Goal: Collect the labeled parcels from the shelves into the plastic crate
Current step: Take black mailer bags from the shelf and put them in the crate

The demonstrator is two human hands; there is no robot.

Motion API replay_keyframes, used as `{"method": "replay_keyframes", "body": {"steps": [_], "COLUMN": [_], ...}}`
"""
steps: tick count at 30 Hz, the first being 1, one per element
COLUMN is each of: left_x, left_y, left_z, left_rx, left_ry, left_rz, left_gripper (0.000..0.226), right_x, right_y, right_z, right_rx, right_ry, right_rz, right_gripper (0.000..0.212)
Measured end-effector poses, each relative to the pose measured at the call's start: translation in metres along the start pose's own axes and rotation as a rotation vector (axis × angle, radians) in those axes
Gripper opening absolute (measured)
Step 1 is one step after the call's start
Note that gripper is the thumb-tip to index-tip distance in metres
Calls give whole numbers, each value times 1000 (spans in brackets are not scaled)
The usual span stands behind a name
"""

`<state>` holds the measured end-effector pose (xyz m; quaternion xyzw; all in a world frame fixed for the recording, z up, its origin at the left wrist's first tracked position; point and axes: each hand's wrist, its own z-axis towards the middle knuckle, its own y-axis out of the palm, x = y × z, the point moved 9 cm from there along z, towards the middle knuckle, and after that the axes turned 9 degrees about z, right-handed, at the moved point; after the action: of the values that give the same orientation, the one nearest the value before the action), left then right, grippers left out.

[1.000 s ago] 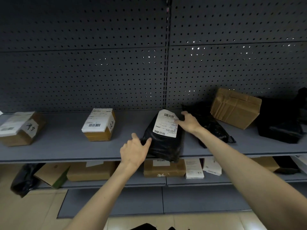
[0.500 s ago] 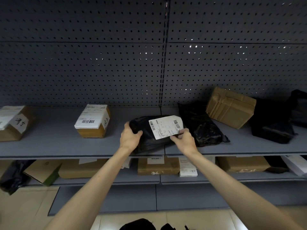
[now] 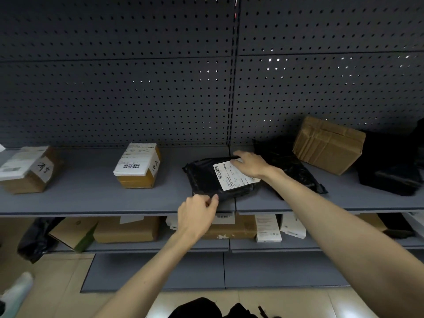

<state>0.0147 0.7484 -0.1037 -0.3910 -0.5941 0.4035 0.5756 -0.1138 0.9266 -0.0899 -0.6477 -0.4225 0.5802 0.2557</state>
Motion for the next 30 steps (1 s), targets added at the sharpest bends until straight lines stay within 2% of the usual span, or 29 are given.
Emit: {"method": "replay_keyframes", "body": {"steps": [4, 7, 9, 10, 14, 17, 21, 23, 25, 28, 30], "left_x": [-13, -17, -18, -19, -18, -15, -6, 1, 10, 26, 33], "left_y": [6, 11, 13, 14, 18, 24, 12, -6, -33, -76, -100], "left_z": [13, 29, 39, 42, 47, 48, 56, 65, 73, 84, 88], "left_rx": [-77, -137, -133, -125, -90, -110, -84, -22, 65, 188, 247], "left_ry": [-120, -180, -219, -241, -263, -240, -173, -115, -30, 100, 160], "left_rz": [-185, -423, -530, -552, -586, -608, -638, -661, -689, -721, -731], "left_gripper": [37, 21, 24, 28, 27, 31, 37, 40, 42, 41, 40], "right_x": [6, 12, 17, 19, 25, 26, 20, 11, 0, -19, -33], "right_y": [8, 14, 22, 27, 42, 41, 23, 5, -16, -52, -75], "right_z": [-11, -28, -40, -46, -62, -67, -68, -67, -64, -65, -70], "right_rx": [-15, -8, 0, 10, 53, 76, 186, 250, 319, 467, 555], "right_ry": [42, 69, 89, 101, 118, 116, 82, 28, -25, -128, -208], "right_rz": [-63, 117, 291, 330, 433, 490, 566, 585, 598, 633, 644], "right_gripper": [55, 51, 35, 28, 22, 21, 32, 34, 17, 28, 22]}}
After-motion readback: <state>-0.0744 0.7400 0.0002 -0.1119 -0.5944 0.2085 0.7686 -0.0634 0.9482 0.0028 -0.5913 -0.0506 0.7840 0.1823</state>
